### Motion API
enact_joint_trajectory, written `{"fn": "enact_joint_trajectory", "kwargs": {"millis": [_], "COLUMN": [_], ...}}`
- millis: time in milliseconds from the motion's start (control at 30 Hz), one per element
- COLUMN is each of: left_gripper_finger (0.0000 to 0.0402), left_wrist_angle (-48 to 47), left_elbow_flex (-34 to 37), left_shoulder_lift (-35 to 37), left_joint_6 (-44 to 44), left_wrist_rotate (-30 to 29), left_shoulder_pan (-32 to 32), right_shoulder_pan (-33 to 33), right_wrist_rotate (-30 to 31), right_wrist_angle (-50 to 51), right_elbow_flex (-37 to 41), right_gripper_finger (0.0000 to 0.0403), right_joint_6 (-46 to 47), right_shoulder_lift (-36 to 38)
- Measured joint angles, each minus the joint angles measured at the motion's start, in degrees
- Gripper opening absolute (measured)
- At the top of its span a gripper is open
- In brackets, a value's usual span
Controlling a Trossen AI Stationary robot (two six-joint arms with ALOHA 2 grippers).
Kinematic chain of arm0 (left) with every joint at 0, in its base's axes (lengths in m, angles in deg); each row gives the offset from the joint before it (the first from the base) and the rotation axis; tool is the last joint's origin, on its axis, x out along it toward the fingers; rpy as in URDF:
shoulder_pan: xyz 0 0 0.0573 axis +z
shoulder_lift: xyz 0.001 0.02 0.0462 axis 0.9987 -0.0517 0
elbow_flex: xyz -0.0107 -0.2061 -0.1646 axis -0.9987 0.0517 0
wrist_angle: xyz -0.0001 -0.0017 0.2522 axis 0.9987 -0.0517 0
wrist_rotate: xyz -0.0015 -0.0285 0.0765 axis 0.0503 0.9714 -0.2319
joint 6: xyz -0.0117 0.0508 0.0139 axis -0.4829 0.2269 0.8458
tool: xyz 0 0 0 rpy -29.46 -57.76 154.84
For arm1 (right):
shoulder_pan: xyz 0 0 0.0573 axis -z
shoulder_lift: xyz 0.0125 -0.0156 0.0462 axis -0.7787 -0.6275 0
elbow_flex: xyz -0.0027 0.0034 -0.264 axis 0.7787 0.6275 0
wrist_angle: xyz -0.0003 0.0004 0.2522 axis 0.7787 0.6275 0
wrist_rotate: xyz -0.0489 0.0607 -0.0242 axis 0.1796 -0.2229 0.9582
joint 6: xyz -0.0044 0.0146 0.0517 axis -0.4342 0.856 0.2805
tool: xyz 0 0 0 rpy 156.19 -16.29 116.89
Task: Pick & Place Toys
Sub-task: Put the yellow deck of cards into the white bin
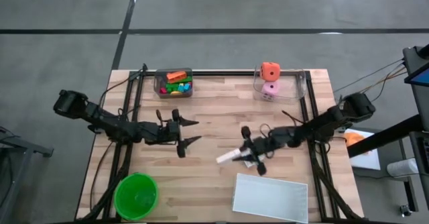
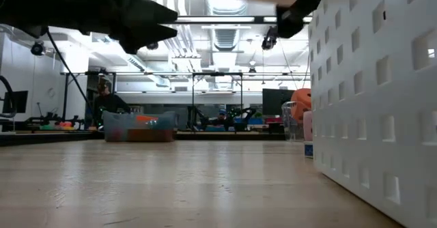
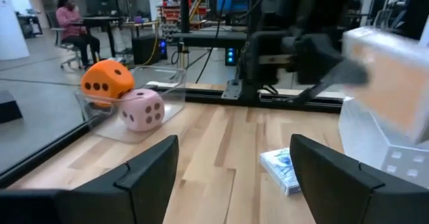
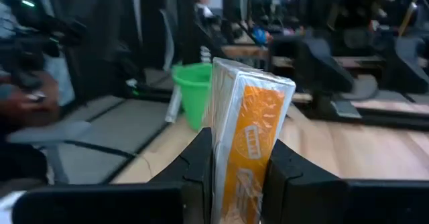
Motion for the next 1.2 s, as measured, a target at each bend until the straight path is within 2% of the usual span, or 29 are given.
{"fn": "enact_joint_trajectory", "kwargs": {"millis": [100,300,500,633,800,900,1100,1200], "left_gripper_finger": [0.0283,0.0283,0.0283,0.0283,0.0283,0.0283,0.0283,0.0283], "left_wrist_angle": [0.0,-0.1,-0.1,-0.1,-0.2,-0.3,-1.4,-1.5], "left_elbow_flex": [-0.1,-0.3,-0.3,-0.3,-0.3,-0.3,-0.2,-0.2], "left_shoulder_lift": [0.0,0.0,0.0,0.0,0.0,0.0,0.0,0.0], "left_joint_6": [0.0,0.0,0.0,0.0,-0.2,-0.2,-0.3,-1.0], "left_wrist_rotate": [-0.1,-0.1,-0.1,-0.2,-0.2,-0.2,-0.2,-0.2], "left_shoulder_pan": [0.0,0.1,0.1,0.1,0.2,0.2,0.2,0.2], "right_shoulder_pan": [-3.8,-14.1,-24.8,-30.3,-33.5,-33.8,-33.8,-33.8], "right_wrist_rotate": [3.6,16.7,28.5,33.5,33.6,30.6,23.0,21.2], "right_wrist_angle": [0.3,10.3,34.5,52.2,70.4,79.5,83.6,84.4], "right_elbow_flex": [2.7,4.7,-0.5,-7.3,-17.0,-21.6,-25.7,-27.2], "right_gripper_finger": [0.0062,0.0062,0.0062,0.0062,0.0062,0.0062,0.0062,0.0062], "right_joint_6": [0.1,1.4,9.3,16.9,26.2,32.2,36.4,37.8], "right_shoulder_lift": [2.5,9.7,16.6,16.9,13.4,9.9,2.1,-0.7]}}
